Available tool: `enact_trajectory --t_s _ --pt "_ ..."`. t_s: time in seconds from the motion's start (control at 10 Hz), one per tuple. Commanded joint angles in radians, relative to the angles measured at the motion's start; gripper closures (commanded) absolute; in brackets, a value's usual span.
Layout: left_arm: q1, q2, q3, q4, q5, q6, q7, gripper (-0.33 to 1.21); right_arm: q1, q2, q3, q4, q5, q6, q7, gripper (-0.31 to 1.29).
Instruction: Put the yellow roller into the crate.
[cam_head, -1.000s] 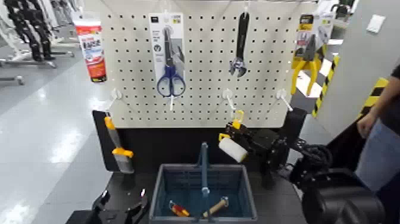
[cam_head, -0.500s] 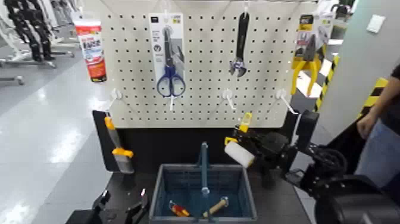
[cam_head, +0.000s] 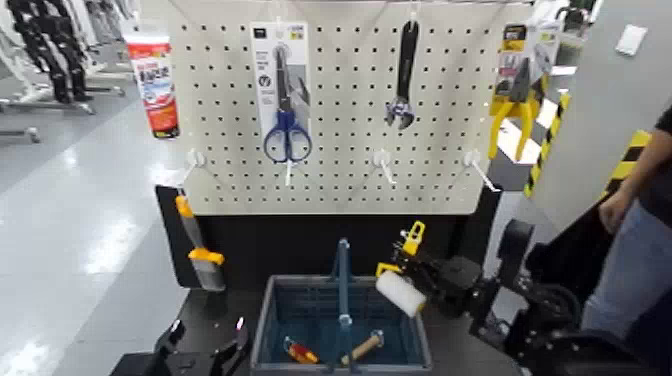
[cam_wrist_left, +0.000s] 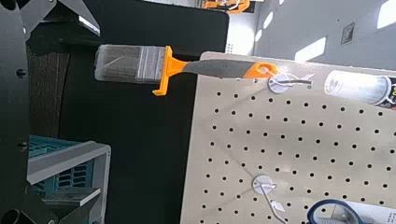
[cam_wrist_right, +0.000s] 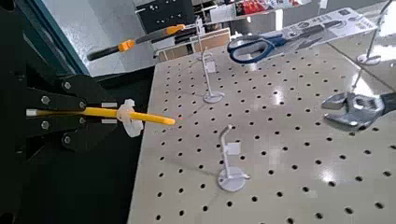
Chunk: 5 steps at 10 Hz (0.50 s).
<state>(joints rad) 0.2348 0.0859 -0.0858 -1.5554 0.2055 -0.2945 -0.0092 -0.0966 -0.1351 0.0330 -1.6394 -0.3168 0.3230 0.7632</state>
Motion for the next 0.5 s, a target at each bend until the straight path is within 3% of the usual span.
enact_trajectory --t_s 0.1,0.5 --pt "0.000 0.000 -0.002 0.000 0.000 0.000 0.000 0.11 -0.011 0.011 0.011 0.127 -0.042 -0.045 0.008 1.24" --pt "-0.002 0.000 -0.003 0.000 0.000 0.000 0.000 0.11 -0.100 0.017 0.070 0.329 -0.058 -0.091 0.025 1.24"
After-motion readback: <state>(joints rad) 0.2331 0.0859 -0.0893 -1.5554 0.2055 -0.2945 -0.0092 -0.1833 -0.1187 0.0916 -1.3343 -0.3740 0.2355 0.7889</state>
